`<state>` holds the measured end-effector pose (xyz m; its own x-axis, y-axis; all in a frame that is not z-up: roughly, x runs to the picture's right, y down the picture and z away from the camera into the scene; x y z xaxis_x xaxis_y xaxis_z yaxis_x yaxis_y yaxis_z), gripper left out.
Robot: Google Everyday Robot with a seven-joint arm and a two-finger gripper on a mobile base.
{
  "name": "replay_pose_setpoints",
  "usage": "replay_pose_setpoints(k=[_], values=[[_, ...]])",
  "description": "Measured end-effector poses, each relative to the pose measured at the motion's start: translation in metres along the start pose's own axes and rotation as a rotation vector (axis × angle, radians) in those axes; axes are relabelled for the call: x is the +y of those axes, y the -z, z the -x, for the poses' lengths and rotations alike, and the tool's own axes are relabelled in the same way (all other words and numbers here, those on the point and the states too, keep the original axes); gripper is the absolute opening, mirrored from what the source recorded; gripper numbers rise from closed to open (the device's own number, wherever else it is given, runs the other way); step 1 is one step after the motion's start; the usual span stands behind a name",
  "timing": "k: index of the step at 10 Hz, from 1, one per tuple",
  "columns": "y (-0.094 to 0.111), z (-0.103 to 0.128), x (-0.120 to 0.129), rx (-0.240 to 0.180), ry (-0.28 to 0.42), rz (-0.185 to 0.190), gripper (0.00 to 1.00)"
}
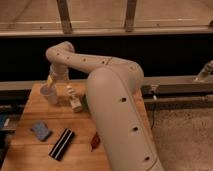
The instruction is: Pick up the ceramic cup
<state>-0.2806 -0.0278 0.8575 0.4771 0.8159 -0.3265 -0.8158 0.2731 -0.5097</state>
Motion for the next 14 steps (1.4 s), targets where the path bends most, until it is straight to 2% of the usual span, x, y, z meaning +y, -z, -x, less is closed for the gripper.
replay_pose_setpoints(k=[4,8,9,10,14], values=[[-0.012,0.005,0.004,0.029,0.025,0.018,0.65],[-0.036,0.001,0.006,0.073,0.031,0.043,0.63],[-0.041,0.0,0.007,0.079,0.034,0.046,0.58],[-0.048,-0.003,0.011,0.084,0.046,0.055,0.46],[-0.048,-0.002,0.02,0.076,0.072,0.091,0.08]])
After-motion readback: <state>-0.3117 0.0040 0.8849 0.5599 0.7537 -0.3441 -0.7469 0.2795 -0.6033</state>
